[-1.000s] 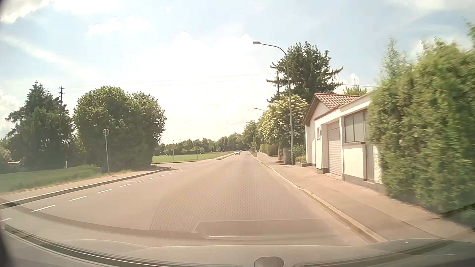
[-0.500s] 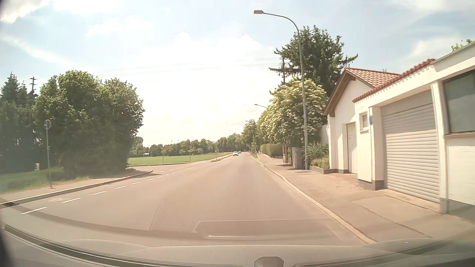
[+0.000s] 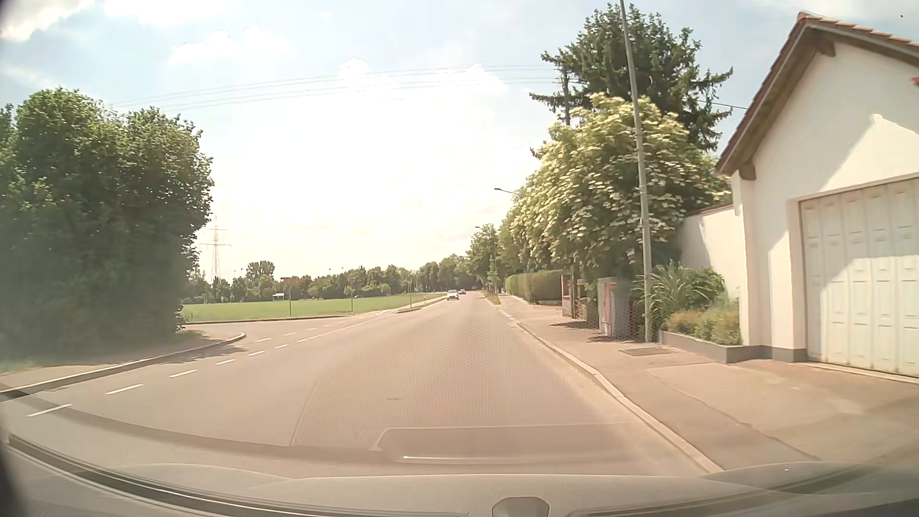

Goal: Follow the waypoints while adhering to traffic rules and regulations

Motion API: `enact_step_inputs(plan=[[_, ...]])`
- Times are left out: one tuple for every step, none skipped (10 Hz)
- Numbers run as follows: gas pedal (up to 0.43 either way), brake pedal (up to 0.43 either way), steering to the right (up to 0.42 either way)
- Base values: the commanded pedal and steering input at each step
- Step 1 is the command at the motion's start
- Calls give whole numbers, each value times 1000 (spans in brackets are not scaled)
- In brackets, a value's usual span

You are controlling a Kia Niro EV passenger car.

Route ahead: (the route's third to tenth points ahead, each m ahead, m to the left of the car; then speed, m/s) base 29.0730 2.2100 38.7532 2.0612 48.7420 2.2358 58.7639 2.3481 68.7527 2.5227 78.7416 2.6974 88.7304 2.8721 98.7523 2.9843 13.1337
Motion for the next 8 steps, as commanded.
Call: enact_step_inputs(plan=[[98,0,-4],[98,0,-4],[98,0,-4],[87,0,-4],[87,0,-4],[79,0,-4],[79,0,-4],[79,0,-4]])
